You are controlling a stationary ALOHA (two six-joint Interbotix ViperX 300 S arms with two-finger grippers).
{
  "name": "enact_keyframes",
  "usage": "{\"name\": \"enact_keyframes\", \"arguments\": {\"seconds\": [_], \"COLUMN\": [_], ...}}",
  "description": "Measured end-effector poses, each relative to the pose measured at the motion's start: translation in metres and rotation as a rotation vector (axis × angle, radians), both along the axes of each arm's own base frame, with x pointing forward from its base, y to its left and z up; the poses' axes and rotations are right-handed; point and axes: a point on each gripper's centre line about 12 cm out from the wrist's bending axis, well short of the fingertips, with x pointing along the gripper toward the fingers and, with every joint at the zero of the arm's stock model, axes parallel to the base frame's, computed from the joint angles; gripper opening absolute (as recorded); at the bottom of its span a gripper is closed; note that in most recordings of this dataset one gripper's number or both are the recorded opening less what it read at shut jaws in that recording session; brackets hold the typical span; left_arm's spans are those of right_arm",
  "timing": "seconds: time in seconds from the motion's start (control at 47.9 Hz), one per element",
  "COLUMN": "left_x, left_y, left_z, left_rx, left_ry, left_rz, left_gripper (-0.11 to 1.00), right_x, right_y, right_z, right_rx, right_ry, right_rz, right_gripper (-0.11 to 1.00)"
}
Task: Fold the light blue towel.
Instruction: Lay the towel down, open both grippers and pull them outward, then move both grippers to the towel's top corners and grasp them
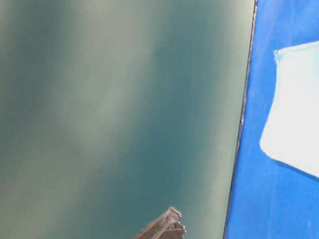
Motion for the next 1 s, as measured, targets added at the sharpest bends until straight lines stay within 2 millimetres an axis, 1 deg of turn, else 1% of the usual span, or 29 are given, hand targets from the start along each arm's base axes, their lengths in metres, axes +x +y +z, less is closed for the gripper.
{"name": "enact_keyframes", "arguments": {"seconds": [0.104,0.188,0.334,0.48,0.564,0.648,0.773,0.856,1.003], "left_x": [0.001,0.005,0.02,0.038,0.049,0.058,0.071,0.078,0.087], "left_y": [0.0,0.002,0.015,0.038,0.057,0.077,0.106,0.121,0.139], "left_z": [0.0,0.001,0.001,-0.007,-0.017,-0.03,-0.053,-0.064,-0.083], "left_rx": [0.0,0.003,0.019,0.061,0.078,0.077,0.068,0.062,0.057], "left_ry": [0.0,-0.005,0.001,0.029,0.058,0.094,0.146,0.167,0.197], "left_rz": [0.002,0.005,0.039,0.088,0.132,0.178,0.24,0.271,0.301], "left_gripper": [0.76,0.76,0.76,0.76,0.76,0.76,0.76,0.76,0.76], "right_x": [0.0,0.001,0.004,0.012,0.021,0.029,0.038,0.044,0.053], "right_y": [-0.001,-0.007,-0.03,-0.059,-0.073,-0.086,-0.107,-0.117,-0.13], "right_z": [-0.001,-0.001,-0.004,-0.013,-0.02,-0.029,-0.049,-0.062,-0.083], "right_rx": [0.002,0.005,0.006,0.008,0.009,0.002,0.017,0.029,0.051], "right_ry": [0.005,0.013,0.058,0.128,0.164,0.206,0.274,0.31,0.362], "right_rz": [-0.003,-0.034,-0.127,-0.214,-0.243,-0.256,-0.289,-0.3,-0.31], "right_gripper": [0.59,0.59,0.59,0.59,0.59,0.59,0.59,0.59,0.59]}}
